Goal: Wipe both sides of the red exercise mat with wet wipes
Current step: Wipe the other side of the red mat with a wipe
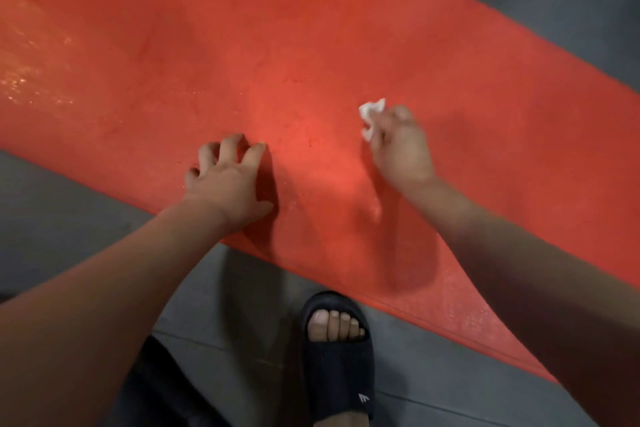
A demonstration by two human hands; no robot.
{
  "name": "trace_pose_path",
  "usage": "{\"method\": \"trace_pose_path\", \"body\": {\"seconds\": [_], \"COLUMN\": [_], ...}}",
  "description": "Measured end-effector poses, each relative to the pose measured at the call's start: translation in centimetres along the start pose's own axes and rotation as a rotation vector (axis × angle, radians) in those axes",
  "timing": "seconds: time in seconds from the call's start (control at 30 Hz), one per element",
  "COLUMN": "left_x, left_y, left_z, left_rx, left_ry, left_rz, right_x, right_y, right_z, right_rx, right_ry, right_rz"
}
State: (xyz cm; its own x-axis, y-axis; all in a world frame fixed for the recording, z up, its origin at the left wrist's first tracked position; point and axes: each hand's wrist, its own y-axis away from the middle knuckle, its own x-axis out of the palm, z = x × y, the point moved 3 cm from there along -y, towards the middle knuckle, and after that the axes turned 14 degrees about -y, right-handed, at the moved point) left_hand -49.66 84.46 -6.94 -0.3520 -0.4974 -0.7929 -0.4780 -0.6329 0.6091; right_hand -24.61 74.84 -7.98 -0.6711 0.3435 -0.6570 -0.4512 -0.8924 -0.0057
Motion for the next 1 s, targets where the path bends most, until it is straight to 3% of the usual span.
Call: {"method": "trace_pose_path", "body": {"seconds": [0.1, 0.13, 0.2, 0.23, 0.3, 0.33, 0.4, 0.47, 0.6, 0.67, 0.77, 0.87, 0.93, 1.0], "left_x": [0.3, 0.3, 0.4, 0.3, 0.2, 0.2, 0.1, 0.0, -0.1, -0.1, -0.4, -0.5, 0.0, 0.5], "left_y": [0.0, 0.0, 0.0, 0.0, 0.1, 0.1, 0.0, -0.2, -0.7, -0.9, -1.1, -1.1, -1.0, -0.8], "left_z": [-0.5, -0.6, -0.7, -0.7, -1.0, -1.2, -1.8, -2.4, -3.3, -3.3, -3.3, -4.2, -5.1, -5.8], "left_rx": [-0.019, -0.025, -0.037, -0.043, -0.058, -0.068, -0.088, -0.102, -0.121, -0.11, -0.037, 0.037, 0.067, 0.067], "left_ry": [0.023, 0.023, 0.016, 0.011, -0.002, -0.008, -0.012, -0.009, -0.02, -0.048, -0.069, -0.076, -0.074, -0.078], "left_rz": [0.009, 0.022, 0.044, 0.048, 0.056, 0.061, 0.078, 0.1, 0.133, 0.132, 0.067, 0.04, 0.098, 0.151], "right_x": [3.3, 3.5, 2.4, 1.7, -0.1, -0.8, -0.6, 1.2, 3.5, 2.7, -0.5, -4.8, -5.2, -3.7], "right_y": [5.2, 6.2, 5.1, 3.3, -0.9, -2.7, -4.0, -2.8, 3.2, 3.1, -2.1, -6.7, -7.1, -5.4], "right_z": [1.8, 2.0, 2.1, 1.2, -0.9, -2.2, -3.2, -1.8, 1.1, 0.8, -2.9, -5.4, -4.4, -2.5], "right_rx": [-0.295, -0.395, -0.5, -0.464, -0.283, -0.118, 0.01, -0.08, -0.335, -0.548, -0.399, -0.072, 0.073, 0.048], "right_ry": [0.078, 0.132, 0.188, 0.218, 0.322, 0.319, 0.244, 0.24, 0.25, 0.356, 0.368, 0.437, 0.38, 0.363], "right_rz": [0.462, 0.524, 0.431, 0.342, 0.175, 0.074, -0.035, 0.036, 0.458, 0.436, 0.241, -0.09, -0.041, 0.078]}}
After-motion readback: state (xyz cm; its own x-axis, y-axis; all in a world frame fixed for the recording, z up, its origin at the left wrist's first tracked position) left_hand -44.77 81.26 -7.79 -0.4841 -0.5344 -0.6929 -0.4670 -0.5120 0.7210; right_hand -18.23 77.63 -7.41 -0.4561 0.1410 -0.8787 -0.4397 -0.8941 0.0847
